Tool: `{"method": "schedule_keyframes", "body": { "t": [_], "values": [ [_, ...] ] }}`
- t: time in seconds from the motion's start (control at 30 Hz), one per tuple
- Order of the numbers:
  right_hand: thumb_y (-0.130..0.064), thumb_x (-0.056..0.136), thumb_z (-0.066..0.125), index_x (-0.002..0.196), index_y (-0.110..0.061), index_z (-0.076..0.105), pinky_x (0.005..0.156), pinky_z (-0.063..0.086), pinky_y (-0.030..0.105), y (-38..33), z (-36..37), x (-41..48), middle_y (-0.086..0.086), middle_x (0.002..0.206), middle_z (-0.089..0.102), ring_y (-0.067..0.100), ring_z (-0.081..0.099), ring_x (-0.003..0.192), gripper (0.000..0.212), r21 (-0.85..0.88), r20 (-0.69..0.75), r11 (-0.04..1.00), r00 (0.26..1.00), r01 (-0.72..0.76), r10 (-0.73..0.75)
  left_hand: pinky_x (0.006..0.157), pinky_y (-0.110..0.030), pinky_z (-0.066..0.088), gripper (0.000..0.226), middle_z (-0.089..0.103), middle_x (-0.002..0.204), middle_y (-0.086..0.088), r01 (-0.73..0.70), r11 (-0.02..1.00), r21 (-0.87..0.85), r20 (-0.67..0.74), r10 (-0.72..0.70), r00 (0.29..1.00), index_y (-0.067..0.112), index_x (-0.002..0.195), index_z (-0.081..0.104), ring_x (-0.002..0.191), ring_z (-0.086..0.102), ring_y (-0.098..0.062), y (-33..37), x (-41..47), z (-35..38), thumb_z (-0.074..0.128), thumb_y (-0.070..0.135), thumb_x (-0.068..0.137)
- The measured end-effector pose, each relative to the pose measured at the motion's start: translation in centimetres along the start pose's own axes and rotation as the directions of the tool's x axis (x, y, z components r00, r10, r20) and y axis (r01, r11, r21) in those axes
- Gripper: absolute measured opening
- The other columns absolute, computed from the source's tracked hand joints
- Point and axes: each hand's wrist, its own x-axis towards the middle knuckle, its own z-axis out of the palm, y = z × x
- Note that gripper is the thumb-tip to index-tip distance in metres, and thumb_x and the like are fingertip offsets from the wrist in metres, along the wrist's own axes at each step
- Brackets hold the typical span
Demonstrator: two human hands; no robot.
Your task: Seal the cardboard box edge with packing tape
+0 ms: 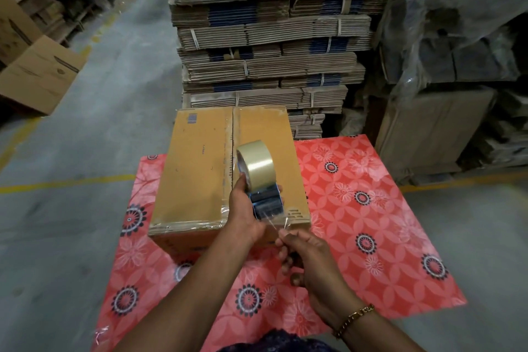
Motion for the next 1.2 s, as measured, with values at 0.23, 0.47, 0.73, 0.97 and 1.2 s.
{"method": "schedule_keyframes", "body": {
  "t": [0.23, 0.47, 0.73, 0.97, 1.2],
  "values": [
    [-0.027, 0.094, 0.066, 0.083, -0.012, 0.07, 0.044, 0.03, 0.022, 1.2, -0.8, 2.1, 0.003, 0.067, 0.064, 0.012, 0.049, 0.049, 0.019, -0.019, -0.028, 0.999, 0.999, -0.043, 0.042, 0.078, -0.053, 0.06, 0.03, 0.075, 0.1, -0.024, 0.006, 0.901, 0.433, -0.188, 0.084, 0.979, 0.009, 0.099, 0.072, 0.083, 0.072, -0.036, 0.1, 1.9, -0.4, 0.059, 0.034, 0.091],
    [-0.027, 0.095, 0.066, 0.087, -0.01, 0.069, 0.047, 0.031, 0.023, 2.3, -1.7, 3.5, 0.0, 0.067, 0.065, 0.01, 0.049, 0.051, 0.019, 0.016, -0.078, 0.996, 0.993, -0.09, 0.091, 0.07, -0.034, 0.049, 0.015, 0.069, 0.08, -0.003, -0.153, 0.595, 0.789, -0.042, 0.301, 0.953, 0.018, 0.079, 0.07, 0.081, 0.065, -0.027, 0.6, 4.7, -1.0, 0.067, 0.01, 0.092],
    [-0.026, 0.093, 0.068, 0.088, -0.011, 0.071, 0.047, 0.029, 0.023, 3.0, -1.2, 4.5, 0.002, 0.069, 0.067, 0.01, 0.049, 0.05, 0.017, 0.037, -0.071, 0.991, 0.989, -0.131, 0.133, 0.08, -0.035, 0.049, 0.026, 0.05, 0.122, -0.01, -0.169, 0.015, 0.985, 0.141, 0.486, 0.862, 0.015, 0.116, 0.066, 0.095, 0.063, -0.034, 0.0, 6.2, -2.1, 0.067, 0.025, 0.092],
    [-0.03, 0.094, 0.067, 0.093, -0.009, 0.072, 0.05, 0.031, 0.024, 3.9, -1.6, 4.2, 0.002, 0.071, 0.066, 0.01, 0.049, 0.051, 0.022, 0.093, -0.076, 0.985, 0.986, -0.143, 0.15, 0.052, -0.023, 0.053, 0.008, 0.068, 0.096, -0.006, -0.299, 0.577, 0.76, -0.005, 0.465, 0.885, 0.013, 0.095, 0.065, 0.071, 0.068, -0.015, 0.6, 4.3, -1.5, 0.06, 0.007, 0.098],
    [-0.031, 0.095, 0.066, 0.093, -0.011, 0.071, 0.049, 0.034, 0.023, 4.0, -1.6, 4.2, 0.002, 0.07, 0.066, 0.011, 0.051, 0.053, 0.021, 0.127, -0.07, 0.984, 0.989, -0.123, 0.133, 0.086, -0.017, 0.047, 0.043, 0.057, 0.121, 0.006, -0.577, -0.042, 0.816, 0.522, 0.481, 0.704, 0.024, 0.118, 0.062, 0.108, 0.057, 0.0, -3.2, -2.7, -7.6, 0.055, -0.002, 0.084]
  ]
}}
